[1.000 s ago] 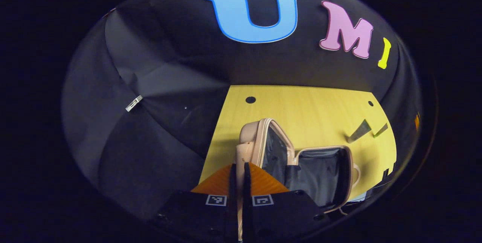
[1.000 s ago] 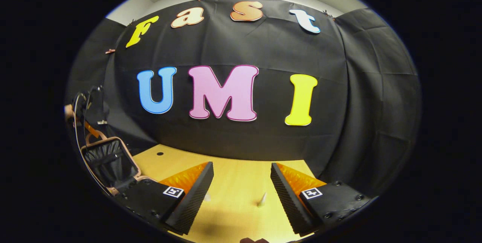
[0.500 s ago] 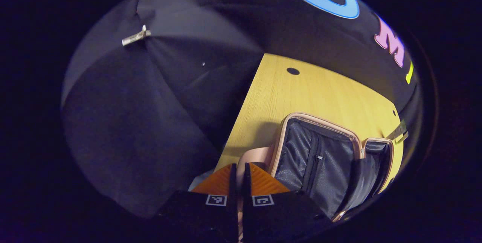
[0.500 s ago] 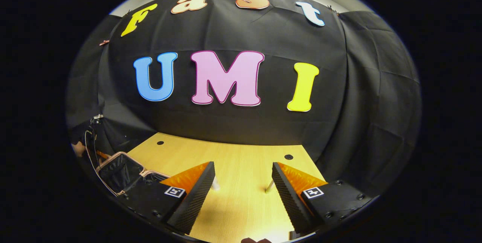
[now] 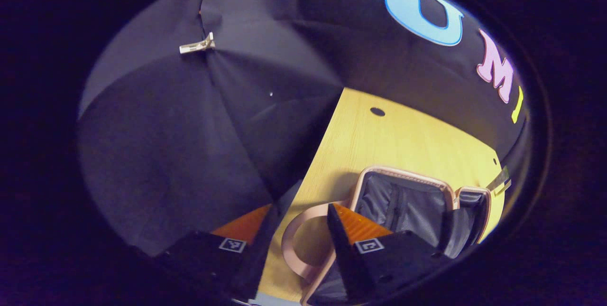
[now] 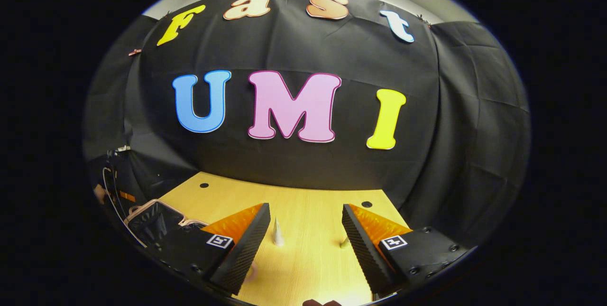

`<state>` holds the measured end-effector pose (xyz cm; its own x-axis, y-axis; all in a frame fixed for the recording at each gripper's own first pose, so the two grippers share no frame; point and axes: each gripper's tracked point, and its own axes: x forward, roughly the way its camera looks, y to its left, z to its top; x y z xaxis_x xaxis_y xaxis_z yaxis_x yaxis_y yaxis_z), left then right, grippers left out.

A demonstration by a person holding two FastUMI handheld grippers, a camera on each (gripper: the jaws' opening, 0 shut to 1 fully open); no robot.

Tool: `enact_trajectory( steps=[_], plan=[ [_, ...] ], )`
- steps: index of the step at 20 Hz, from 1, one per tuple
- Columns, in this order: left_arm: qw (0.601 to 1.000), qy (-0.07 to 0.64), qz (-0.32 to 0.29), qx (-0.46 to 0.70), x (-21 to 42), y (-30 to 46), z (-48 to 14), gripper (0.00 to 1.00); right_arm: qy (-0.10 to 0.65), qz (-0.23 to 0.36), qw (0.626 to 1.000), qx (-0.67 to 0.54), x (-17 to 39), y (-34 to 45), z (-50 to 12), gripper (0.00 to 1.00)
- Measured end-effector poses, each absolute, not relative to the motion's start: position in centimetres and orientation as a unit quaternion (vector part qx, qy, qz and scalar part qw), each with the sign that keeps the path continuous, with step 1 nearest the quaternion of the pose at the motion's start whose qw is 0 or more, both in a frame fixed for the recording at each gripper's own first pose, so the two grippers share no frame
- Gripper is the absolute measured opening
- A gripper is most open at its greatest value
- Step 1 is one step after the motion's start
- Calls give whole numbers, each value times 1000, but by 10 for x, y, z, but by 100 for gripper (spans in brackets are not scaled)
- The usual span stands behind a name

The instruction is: First open the suitcase, pack the skin care products into it, and then close the suitcase.

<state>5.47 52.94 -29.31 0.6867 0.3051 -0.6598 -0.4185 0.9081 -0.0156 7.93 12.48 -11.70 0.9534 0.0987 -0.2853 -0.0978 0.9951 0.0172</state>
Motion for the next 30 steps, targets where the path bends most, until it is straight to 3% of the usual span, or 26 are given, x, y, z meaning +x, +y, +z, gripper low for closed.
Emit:
enact_trajectory(
  steps=[1,2,5,9,13,14,15,18,24,30],
  plan=[
    [929,307,190,-80,58,514,-261,75,135,45,990,0,80,123,-112,97],
    [943,272,176,-73,62,492,-234,93,124,39,991,0,81,121,-109,97],
    [970,209,106,-63,76,409,-168,94,104,26,994,3,84,117,-105,96],
    [986,149,-33,-66,100,263,-130,94,89,9,996,12,83,106,-98,97],
    [967,200,-130,-93,84,160,-171,96,99,8,995,17,75,101,-106,93],
    [961,211,-147,-99,84,136,-181,96,100,7,995,12,73,97,-105,97],
    [956,224,-163,-98,86,117,-191,96,101,6,995,6,69,93,-107,92],
    [944,253,-195,-78,103,68,-223,96,109,2,994,10,61,83,-118,96],
    [916,342,-193,-77,148,24,-282,96,137,-2,990,24,54,54,-140,96],
    [888,422,-150,-103,206,-32,-339,96,162,-8,987,19,67,9,-169,96]
  ],
)
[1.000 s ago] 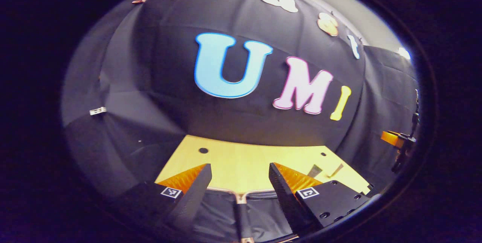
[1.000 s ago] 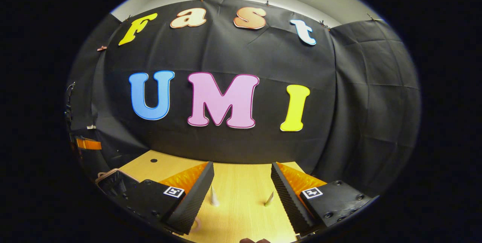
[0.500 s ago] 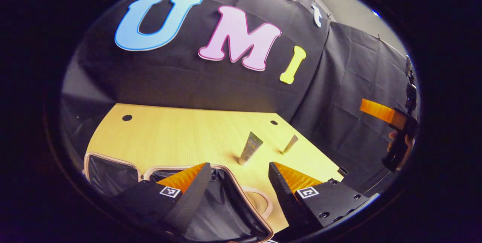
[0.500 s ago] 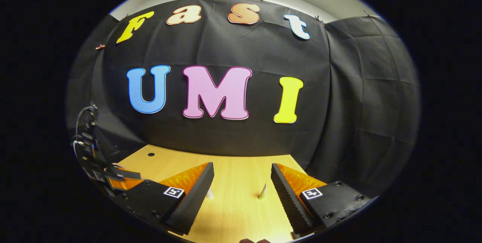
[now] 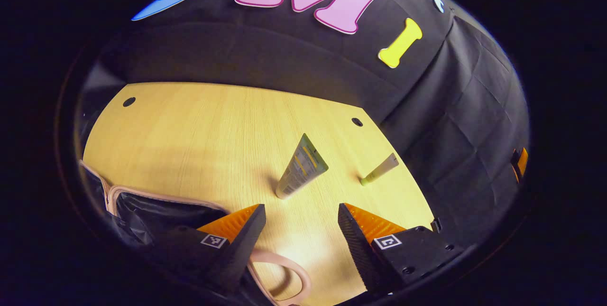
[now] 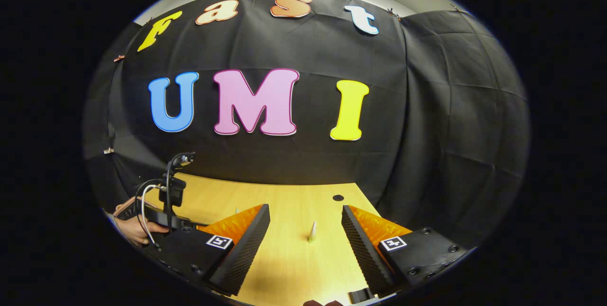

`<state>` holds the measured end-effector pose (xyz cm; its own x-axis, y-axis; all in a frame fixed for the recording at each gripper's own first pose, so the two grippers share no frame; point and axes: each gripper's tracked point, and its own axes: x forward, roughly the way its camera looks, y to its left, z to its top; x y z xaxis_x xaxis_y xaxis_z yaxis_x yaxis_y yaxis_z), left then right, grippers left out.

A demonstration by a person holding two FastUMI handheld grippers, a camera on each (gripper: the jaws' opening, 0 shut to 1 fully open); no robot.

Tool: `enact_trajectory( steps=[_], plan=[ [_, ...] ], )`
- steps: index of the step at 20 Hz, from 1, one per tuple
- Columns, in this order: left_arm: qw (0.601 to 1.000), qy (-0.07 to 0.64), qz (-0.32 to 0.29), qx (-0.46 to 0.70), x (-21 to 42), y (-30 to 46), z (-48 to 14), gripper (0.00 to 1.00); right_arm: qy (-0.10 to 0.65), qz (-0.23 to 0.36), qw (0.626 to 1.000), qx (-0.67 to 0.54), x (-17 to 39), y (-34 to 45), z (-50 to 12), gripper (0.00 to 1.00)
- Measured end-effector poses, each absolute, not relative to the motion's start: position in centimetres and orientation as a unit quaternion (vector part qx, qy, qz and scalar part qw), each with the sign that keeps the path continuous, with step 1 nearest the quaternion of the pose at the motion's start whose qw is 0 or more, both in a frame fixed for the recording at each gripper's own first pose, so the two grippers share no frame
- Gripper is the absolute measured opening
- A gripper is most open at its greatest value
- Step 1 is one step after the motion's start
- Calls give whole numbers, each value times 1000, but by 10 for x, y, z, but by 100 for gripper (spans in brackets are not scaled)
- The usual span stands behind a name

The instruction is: First open the suitcase, pack the skin care products into it, and then close the suitcase.

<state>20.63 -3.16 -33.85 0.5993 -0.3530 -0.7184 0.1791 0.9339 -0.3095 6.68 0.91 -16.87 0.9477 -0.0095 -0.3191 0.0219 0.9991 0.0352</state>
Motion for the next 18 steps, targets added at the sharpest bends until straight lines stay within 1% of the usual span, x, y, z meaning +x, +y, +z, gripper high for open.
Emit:
enact_trajectory(
  steps=[5,9,10,12,15,18],
  plan=[
    [878,460,-120,-60,252,-55,-397,96,197,0,980,19,85,-27,-208,96],
    [879,469,-83,-24,287,-48,-432,96,224,27,974,14,113,-45,-246,96],
    [878,471,-79,-24,291,-48,-437,93,231,35,972,15,121,-47,-257,96],
    [883,464,-70,-14,300,-43,-439,48,242,51,969,20,137,-48,-279,97],
    [874,479,-73,-1,295,-44,-441,45,269,83,959,35,158,-37,-328,97],
    [869,489,-74,-14,285,-49,-435,43,317,105,941,51,170,-26,-389,97]
  ],
)
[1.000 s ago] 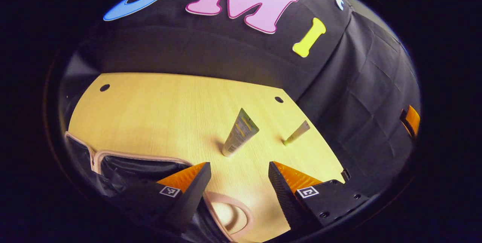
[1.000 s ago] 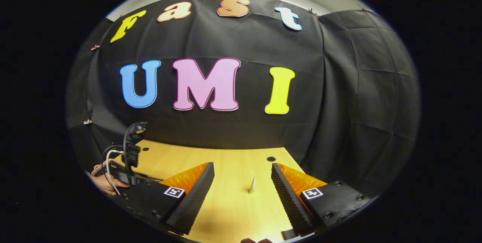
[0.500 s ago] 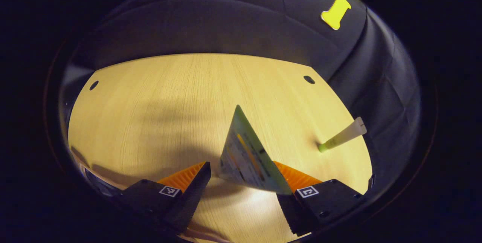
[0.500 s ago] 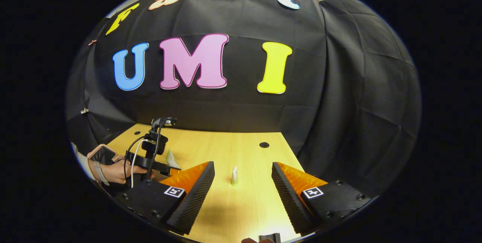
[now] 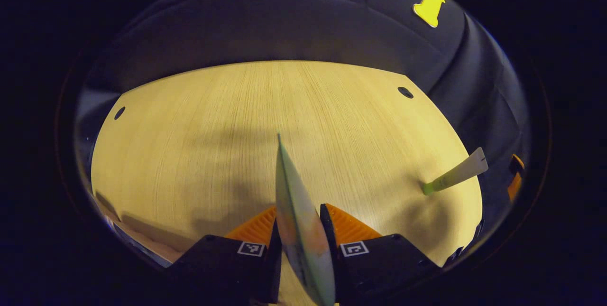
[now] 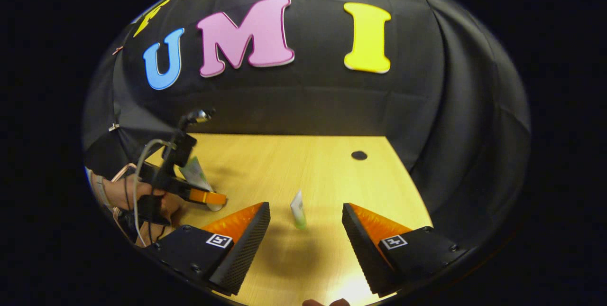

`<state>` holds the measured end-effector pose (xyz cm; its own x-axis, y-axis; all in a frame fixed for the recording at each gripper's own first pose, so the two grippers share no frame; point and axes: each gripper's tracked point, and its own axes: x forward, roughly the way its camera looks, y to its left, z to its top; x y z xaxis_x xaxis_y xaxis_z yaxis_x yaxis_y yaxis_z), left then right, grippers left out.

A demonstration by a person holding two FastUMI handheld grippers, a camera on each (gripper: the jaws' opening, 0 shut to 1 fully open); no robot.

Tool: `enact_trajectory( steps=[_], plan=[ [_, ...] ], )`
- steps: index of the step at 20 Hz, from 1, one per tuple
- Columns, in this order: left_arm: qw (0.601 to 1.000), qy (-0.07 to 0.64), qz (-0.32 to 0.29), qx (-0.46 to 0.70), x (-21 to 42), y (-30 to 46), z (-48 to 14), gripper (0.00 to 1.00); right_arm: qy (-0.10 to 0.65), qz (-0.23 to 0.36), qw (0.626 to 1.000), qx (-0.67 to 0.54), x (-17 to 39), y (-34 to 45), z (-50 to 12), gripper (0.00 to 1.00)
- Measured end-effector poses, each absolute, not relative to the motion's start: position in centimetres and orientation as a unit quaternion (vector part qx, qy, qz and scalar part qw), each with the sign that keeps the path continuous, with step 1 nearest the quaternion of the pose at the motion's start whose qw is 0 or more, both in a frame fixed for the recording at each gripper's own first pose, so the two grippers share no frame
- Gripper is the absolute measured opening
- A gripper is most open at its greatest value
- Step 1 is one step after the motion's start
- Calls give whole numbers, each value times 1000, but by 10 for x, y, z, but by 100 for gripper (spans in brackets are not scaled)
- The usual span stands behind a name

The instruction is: First open the suitcase, pack the skin care products into it, and then close the suitcase.

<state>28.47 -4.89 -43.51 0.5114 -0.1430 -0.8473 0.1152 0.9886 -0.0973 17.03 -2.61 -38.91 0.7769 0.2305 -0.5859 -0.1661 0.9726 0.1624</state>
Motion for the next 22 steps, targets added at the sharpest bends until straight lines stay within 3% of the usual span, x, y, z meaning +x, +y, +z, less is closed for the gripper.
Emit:
enact_trajectory(
  steps=[2,4,9,14,19,22],
  plan=[
    [869,487,-75,-34,273,-54,-422,41,344,114,930,54,181,-19,-429,94],
    [872,481,-77,-43,262,-57,-402,43,363,114,923,60,195,-12,-458,97],
    [869,474,-113,-87,199,-77,-341,43,388,79,914,88,229,-5,-515,96],
    [874,471,-91,-74,156,-35,-308,43,406,77,907,83,224,-6,-525,31],
    [861,502,-29,-82,121,36,-312,43,402,97,908,65,207,-10,-500,30],
    [814,581,-1,-21,76,83,-321,43,373,109,920,54,197,-4,-463,30]
  ],
)
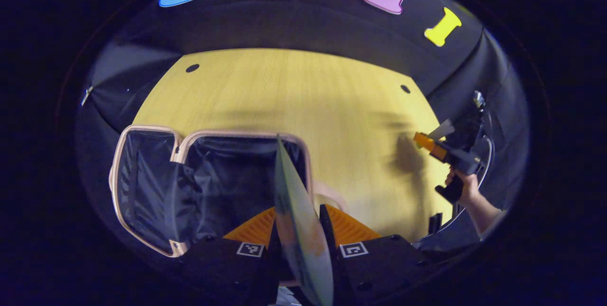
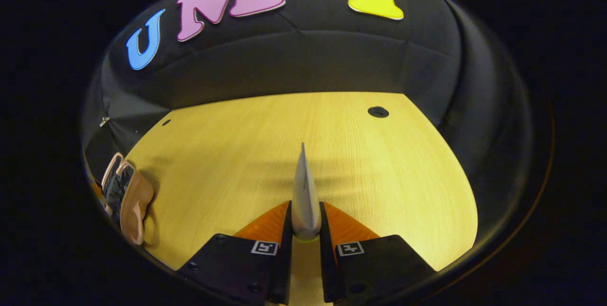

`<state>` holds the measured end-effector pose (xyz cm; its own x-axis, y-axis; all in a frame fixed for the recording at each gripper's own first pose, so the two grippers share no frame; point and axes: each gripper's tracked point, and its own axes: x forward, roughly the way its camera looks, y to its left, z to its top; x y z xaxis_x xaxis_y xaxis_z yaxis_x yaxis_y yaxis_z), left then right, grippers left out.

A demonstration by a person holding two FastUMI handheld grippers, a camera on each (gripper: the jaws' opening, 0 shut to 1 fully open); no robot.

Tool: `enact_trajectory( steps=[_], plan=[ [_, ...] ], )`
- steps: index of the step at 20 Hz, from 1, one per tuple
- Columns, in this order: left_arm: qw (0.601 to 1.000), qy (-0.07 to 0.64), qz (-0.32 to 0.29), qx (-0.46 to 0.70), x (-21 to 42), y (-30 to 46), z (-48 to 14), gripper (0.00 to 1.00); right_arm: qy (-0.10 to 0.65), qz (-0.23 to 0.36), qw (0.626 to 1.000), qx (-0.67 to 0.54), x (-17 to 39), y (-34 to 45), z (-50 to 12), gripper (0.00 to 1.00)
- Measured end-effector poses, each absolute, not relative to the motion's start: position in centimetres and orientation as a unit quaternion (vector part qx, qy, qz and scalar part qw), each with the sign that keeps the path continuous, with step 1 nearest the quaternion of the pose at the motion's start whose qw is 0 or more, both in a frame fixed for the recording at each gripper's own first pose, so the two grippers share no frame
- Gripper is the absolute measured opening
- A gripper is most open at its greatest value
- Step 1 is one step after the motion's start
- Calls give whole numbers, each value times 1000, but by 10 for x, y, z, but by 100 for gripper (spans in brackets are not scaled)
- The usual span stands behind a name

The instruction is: First open the suitcase, pack the skin care products into it, and then close the suitcase.

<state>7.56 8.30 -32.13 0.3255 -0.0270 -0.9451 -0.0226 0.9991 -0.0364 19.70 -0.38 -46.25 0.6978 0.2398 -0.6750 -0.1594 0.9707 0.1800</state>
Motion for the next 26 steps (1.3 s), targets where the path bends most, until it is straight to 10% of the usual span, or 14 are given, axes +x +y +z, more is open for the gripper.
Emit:
enact_trajectory(
  steps=[12,15,18,26],
  plan=[
    [682,726,36,84,-12,203,-436,47,271,58,961,17,104,34,-298,29],
    [708,702,10,69,0,201,-438,49,269,51,962,22,82,56,-281,30],
    [740,671,-30,29,2,181,-418,87,270,74,960,11,63,94,-265,30],
    [864,491,-57,-94,13,245,-300,90,473,234,847,63,-5,298,-334,30]
  ],
)
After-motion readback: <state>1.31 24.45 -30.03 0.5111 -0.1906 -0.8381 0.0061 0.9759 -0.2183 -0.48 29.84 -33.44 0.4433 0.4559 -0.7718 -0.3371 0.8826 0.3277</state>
